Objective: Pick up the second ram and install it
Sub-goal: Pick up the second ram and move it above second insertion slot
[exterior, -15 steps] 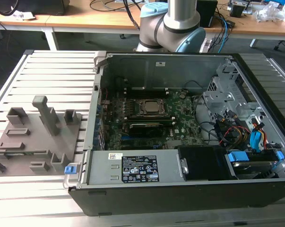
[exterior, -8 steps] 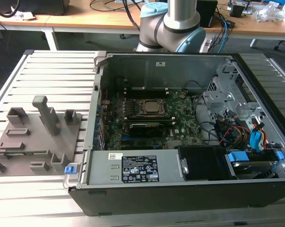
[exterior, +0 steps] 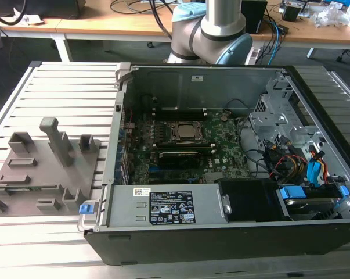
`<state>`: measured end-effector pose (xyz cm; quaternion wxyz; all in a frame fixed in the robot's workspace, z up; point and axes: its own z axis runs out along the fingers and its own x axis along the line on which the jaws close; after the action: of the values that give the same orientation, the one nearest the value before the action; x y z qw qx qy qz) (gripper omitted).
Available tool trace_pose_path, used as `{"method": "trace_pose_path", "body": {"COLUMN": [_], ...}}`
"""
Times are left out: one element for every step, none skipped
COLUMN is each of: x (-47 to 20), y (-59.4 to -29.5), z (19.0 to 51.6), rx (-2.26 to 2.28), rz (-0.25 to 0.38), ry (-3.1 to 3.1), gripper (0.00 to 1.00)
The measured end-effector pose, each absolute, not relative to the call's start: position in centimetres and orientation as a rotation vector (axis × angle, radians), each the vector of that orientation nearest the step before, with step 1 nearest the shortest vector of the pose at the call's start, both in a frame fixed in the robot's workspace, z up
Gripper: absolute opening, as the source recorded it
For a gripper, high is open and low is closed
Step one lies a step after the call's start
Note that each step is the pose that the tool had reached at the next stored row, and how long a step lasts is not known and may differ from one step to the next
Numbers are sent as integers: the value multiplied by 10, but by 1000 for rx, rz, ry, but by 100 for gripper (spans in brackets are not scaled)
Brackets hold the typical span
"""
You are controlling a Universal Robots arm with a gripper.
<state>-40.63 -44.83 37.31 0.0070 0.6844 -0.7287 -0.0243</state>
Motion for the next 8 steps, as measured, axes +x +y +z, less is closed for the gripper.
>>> {"method": "trace_pose_path", "body": {"x": [-406, -406, -406, -406, -406, -406, -406, -406], "y": [-448, -448, -448, -448, -448, -448, -448, -448], "z": [372, 372, 371, 371, 370, 369, 368, 367], "rx": [2141, 2141, 2140, 2140, 2140, 2140, 2140, 2140], "rz": [-76, -76, -76, -76, -76, -76, -76, -76], "ry": [-2279, -2279, -2279, -2279, -2279, -2279, -2279, -2279], "gripper": [36, 36, 36, 36, 36, 36, 36, 36]}}
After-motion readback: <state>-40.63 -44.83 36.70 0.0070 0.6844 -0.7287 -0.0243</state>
